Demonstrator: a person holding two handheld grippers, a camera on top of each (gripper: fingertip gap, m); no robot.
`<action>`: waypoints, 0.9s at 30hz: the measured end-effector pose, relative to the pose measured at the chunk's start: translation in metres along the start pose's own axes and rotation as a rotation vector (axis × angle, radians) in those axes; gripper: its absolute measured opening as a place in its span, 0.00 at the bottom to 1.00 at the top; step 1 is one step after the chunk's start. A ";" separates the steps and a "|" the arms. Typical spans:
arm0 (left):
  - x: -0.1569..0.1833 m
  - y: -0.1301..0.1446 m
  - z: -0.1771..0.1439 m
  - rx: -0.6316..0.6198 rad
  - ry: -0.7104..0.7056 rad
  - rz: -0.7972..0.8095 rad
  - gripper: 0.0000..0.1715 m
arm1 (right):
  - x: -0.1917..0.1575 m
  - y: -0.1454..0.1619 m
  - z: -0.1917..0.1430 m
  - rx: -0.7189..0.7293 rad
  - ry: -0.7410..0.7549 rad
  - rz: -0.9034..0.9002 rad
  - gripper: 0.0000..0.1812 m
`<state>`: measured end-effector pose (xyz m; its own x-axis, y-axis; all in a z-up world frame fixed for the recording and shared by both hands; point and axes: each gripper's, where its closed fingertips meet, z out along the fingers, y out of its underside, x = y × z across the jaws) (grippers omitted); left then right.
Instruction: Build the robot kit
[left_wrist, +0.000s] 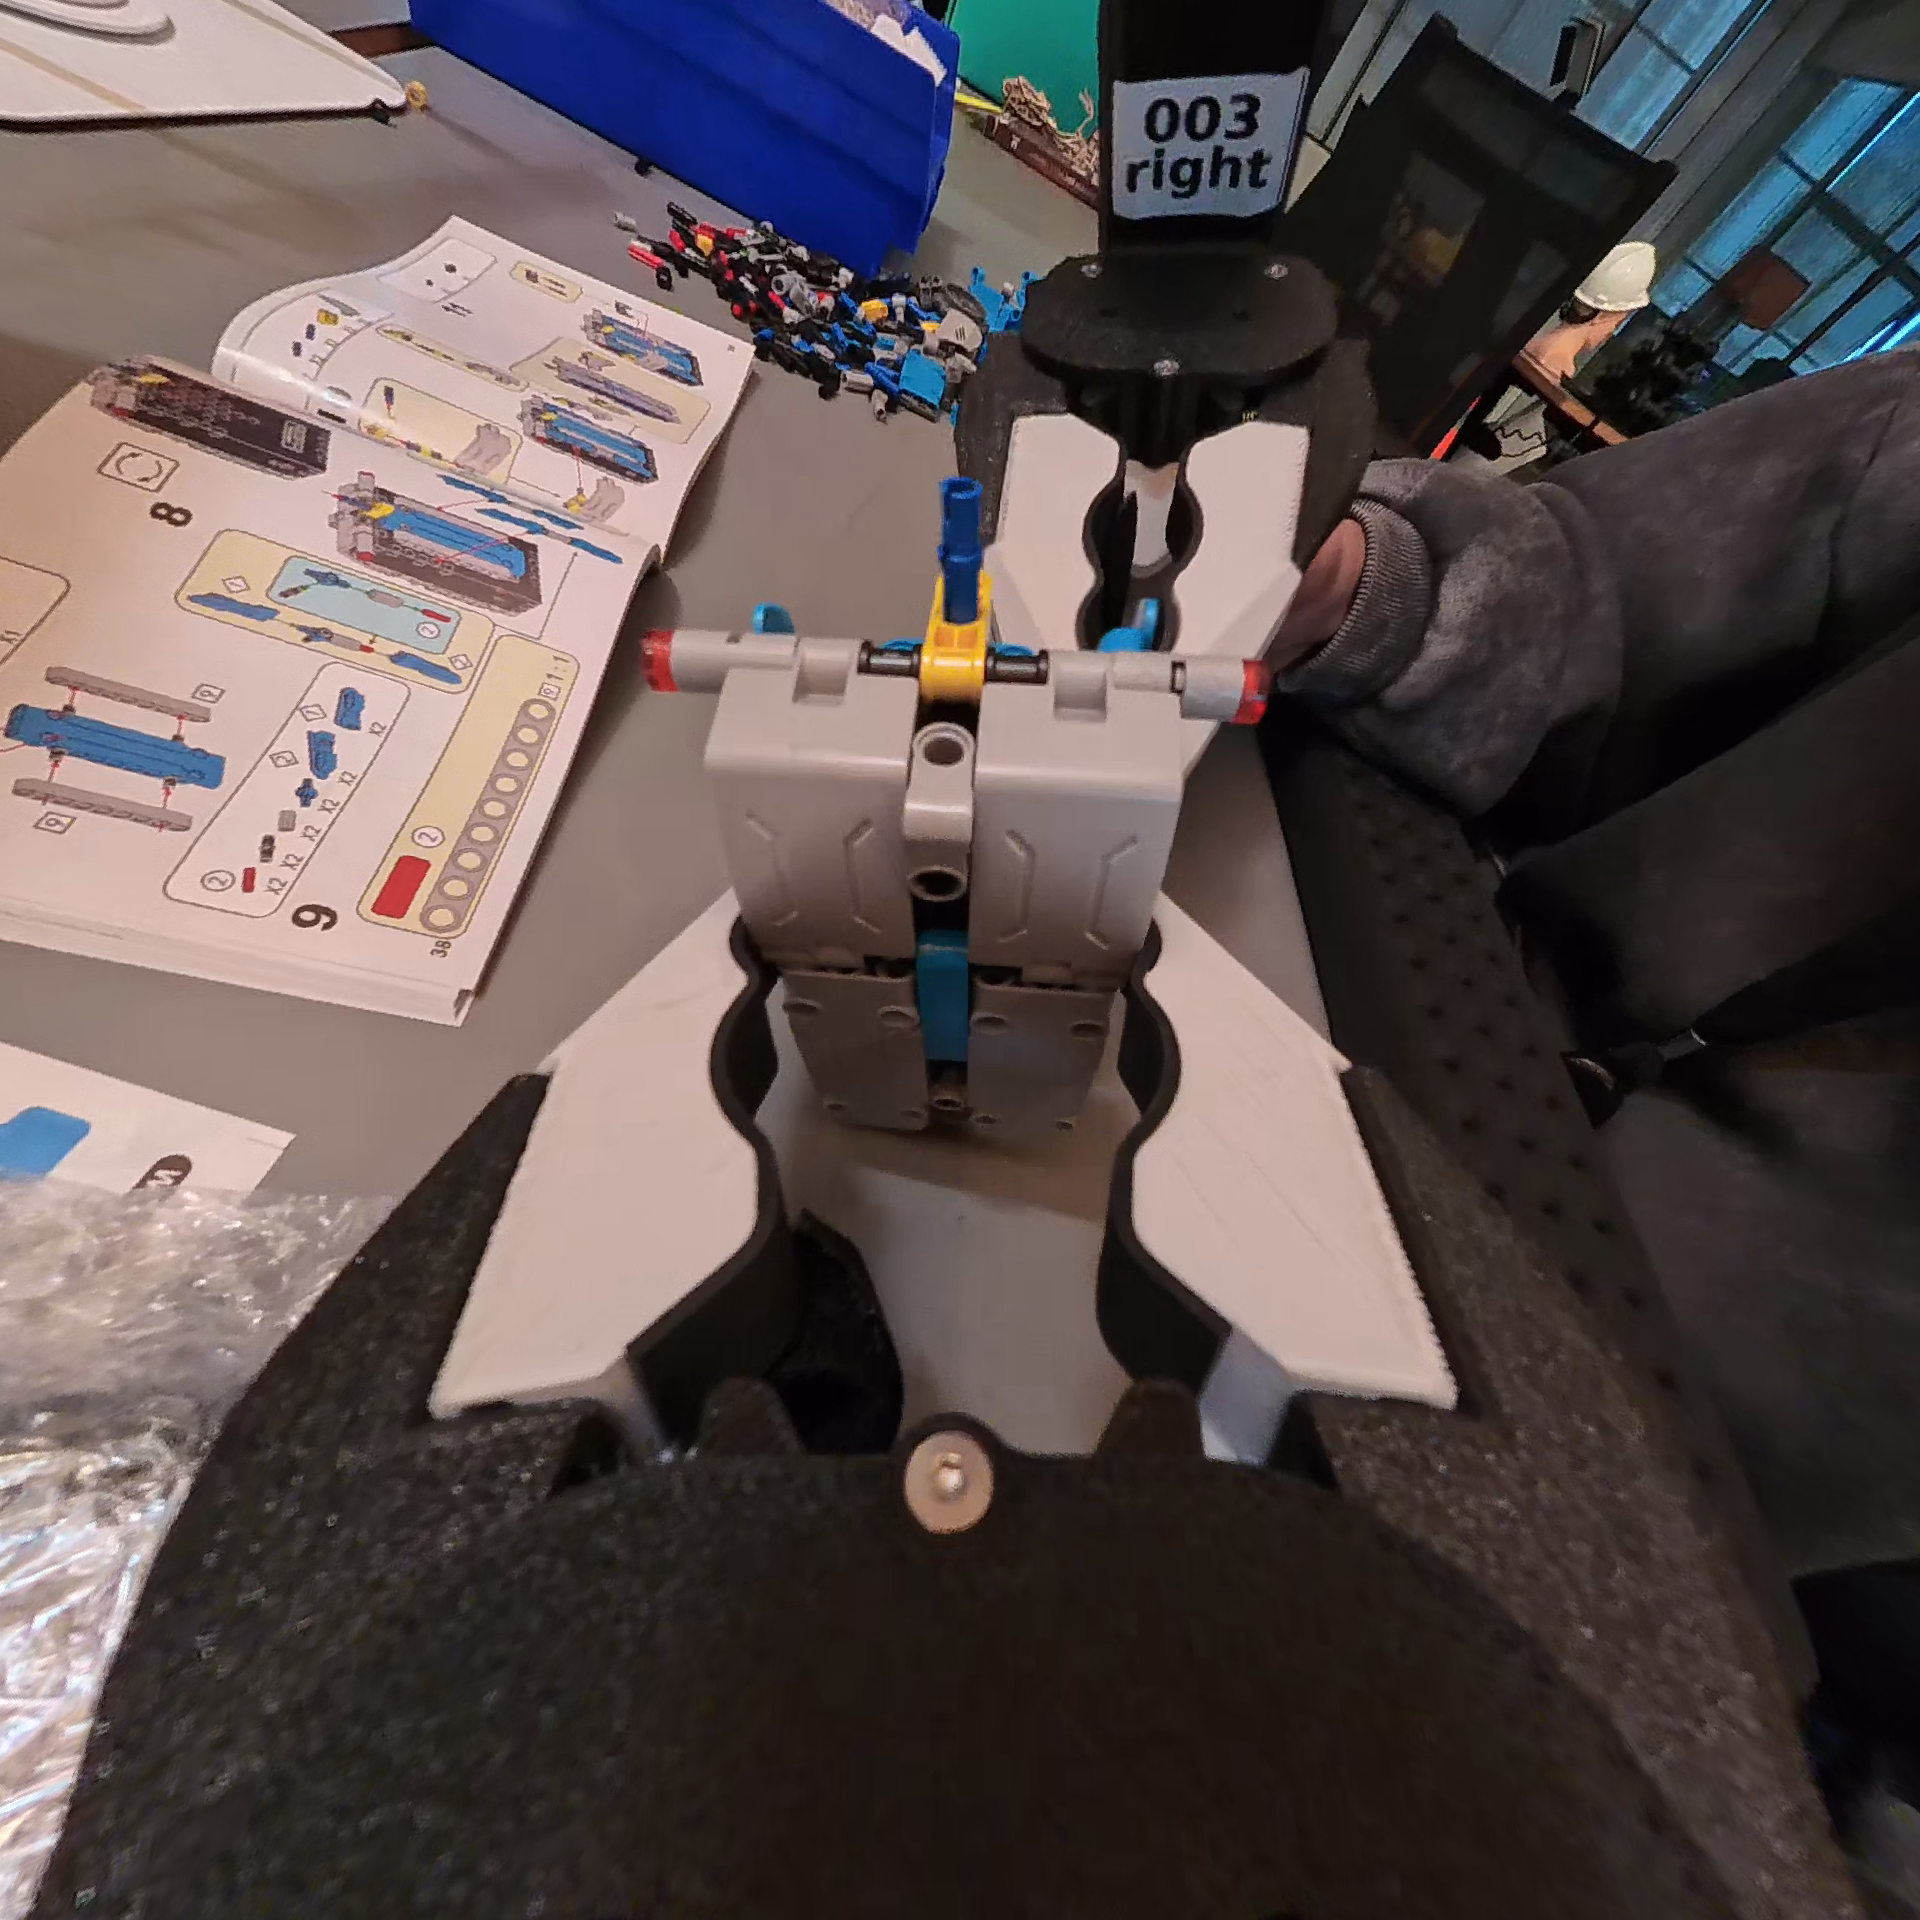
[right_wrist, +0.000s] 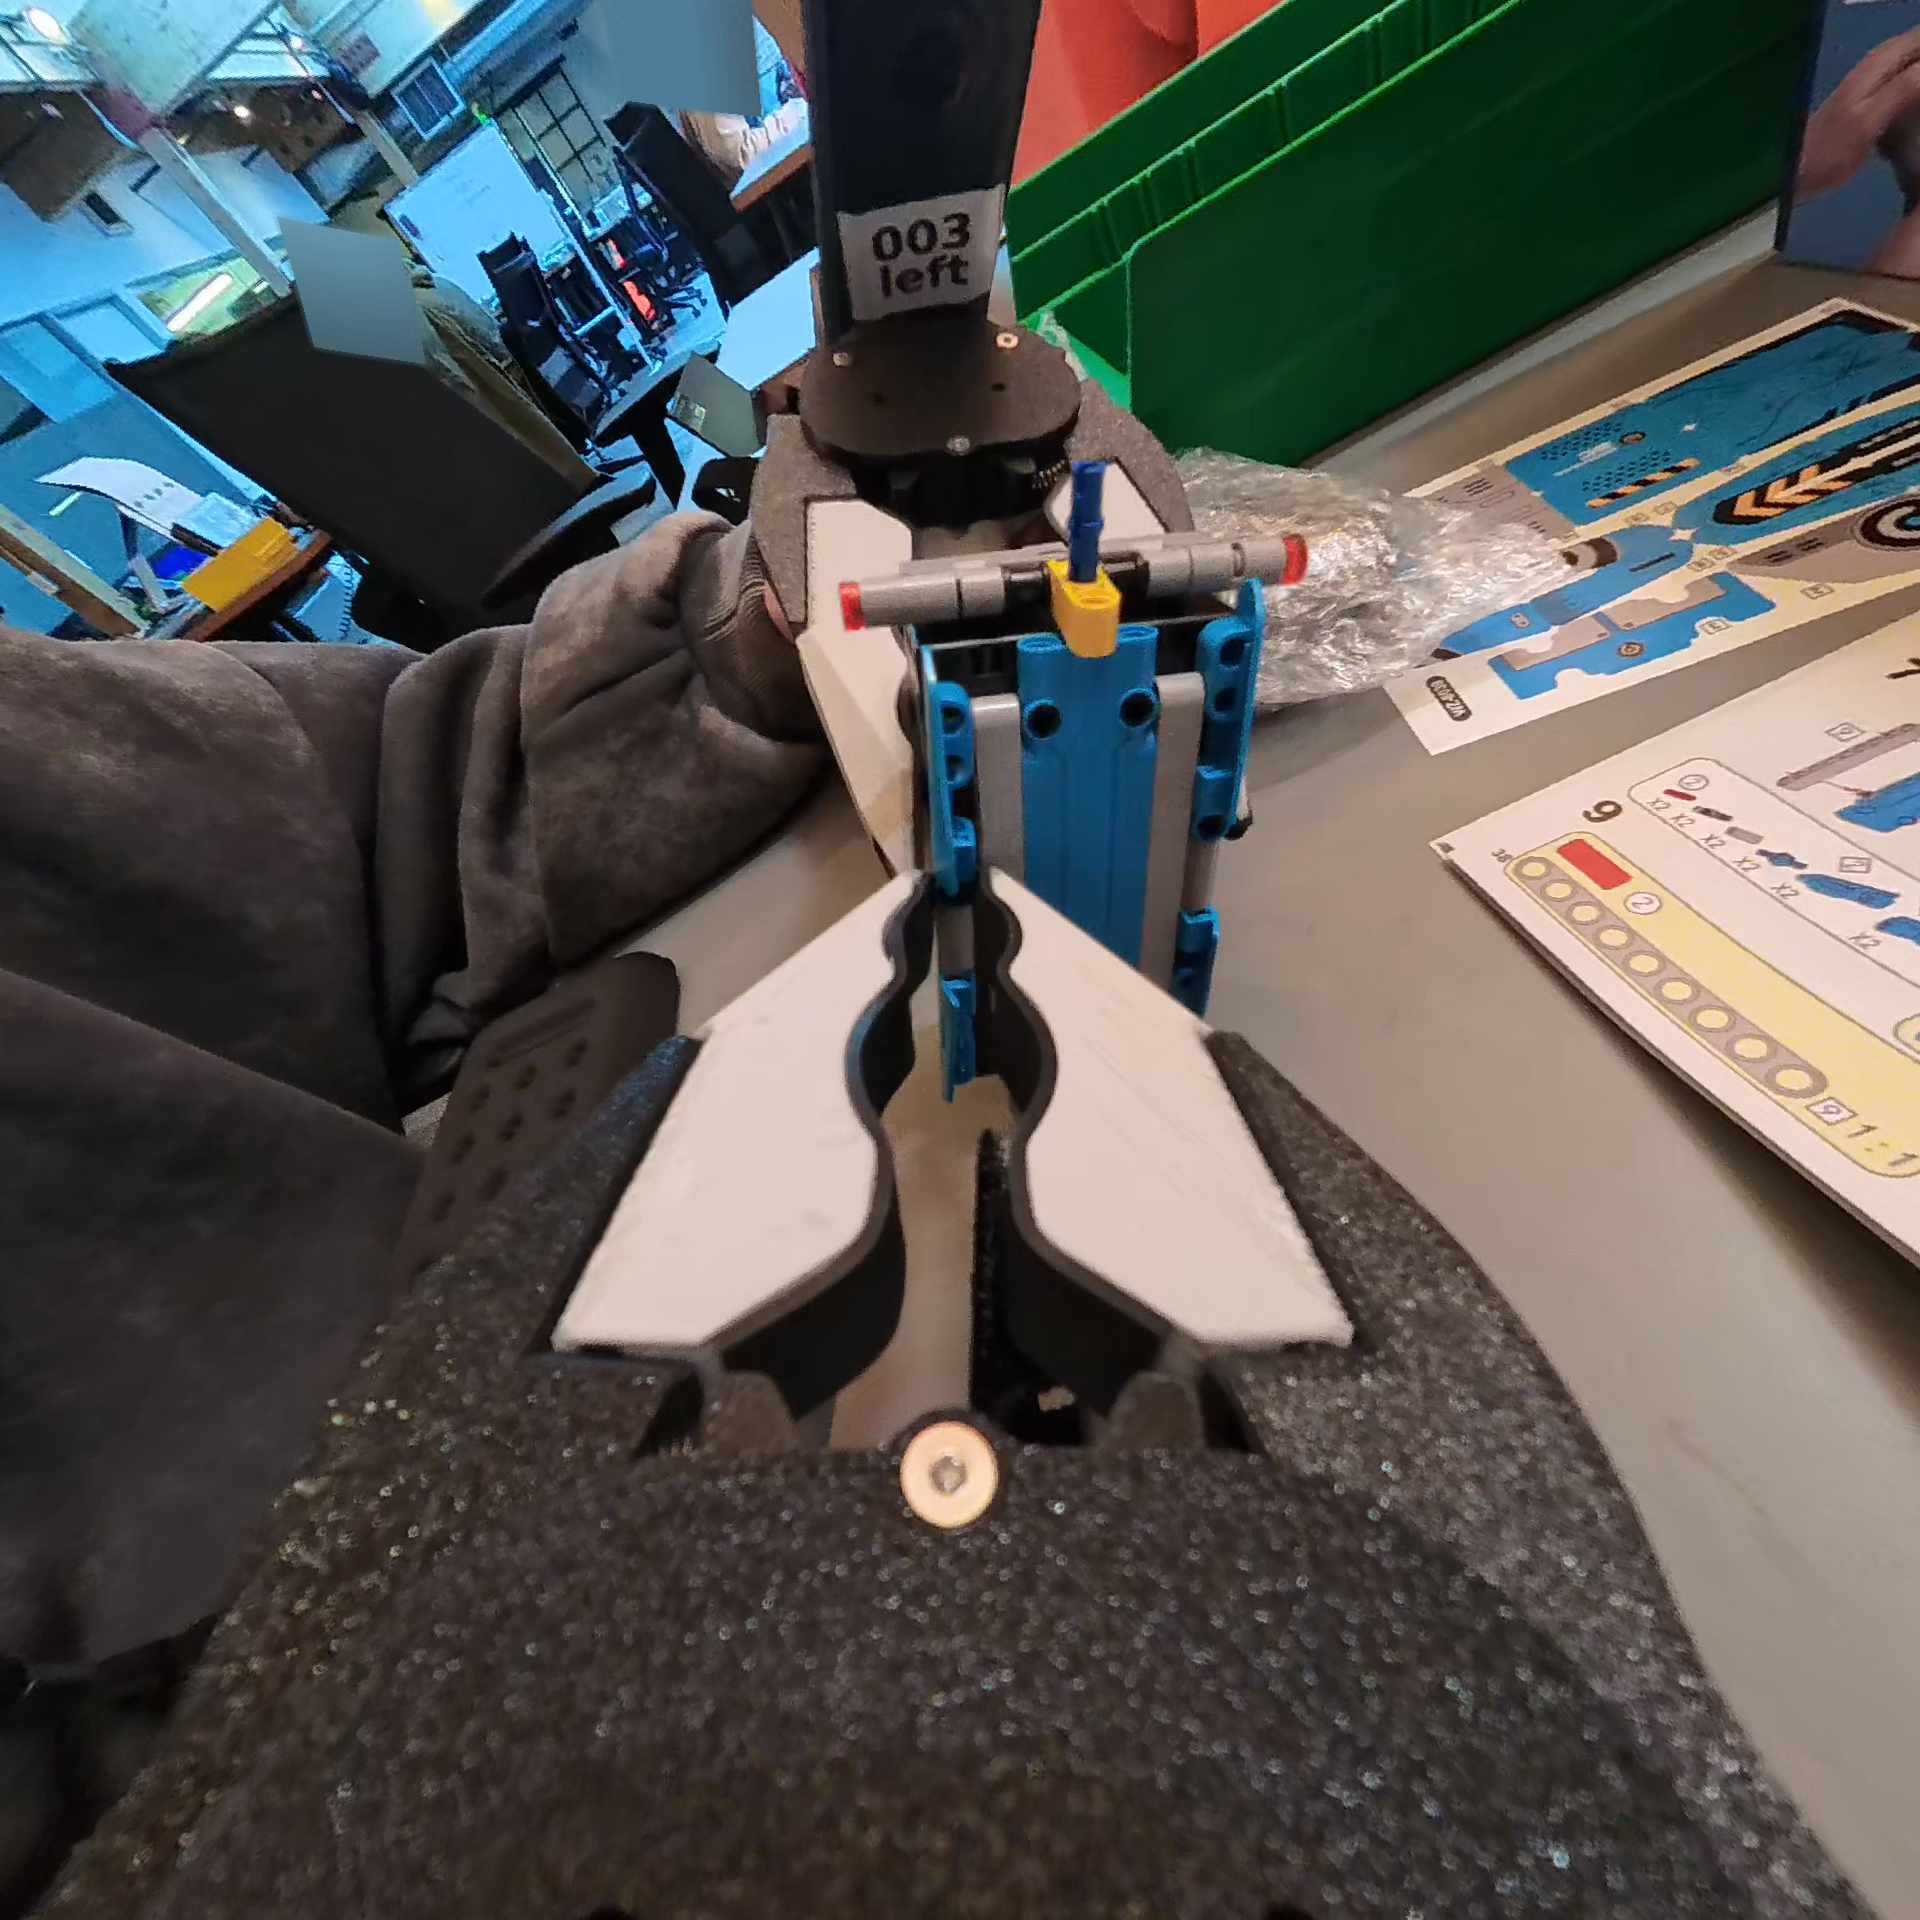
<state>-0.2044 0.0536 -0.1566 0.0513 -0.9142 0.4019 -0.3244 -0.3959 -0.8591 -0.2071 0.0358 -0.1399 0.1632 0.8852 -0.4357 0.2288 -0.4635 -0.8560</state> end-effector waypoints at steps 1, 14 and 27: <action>0.000 0.000 0.000 0.001 0.000 0.005 0.38 | 0.000 -0.001 0.000 0.003 0.006 -0.006 0.04; -0.001 -0.002 0.002 0.007 0.012 -0.044 0.38 | 0.005 -0.002 -0.001 -0.074 0.205 -0.290 0.03; 0.003 -0.001 0.006 0.010 0.098 -0.160 0.38 | 0.005 0.000 -0.002 -0.138 0.418 -0.776 0.03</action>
<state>-0.1981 0.0507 -0.1564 0.0091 -0.8269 0.5623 -0.3097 -0.5371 -0.7847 -0.2042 0.0399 -0.1411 0.2451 0.8772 0.4128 0.5298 0.2354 -0.8148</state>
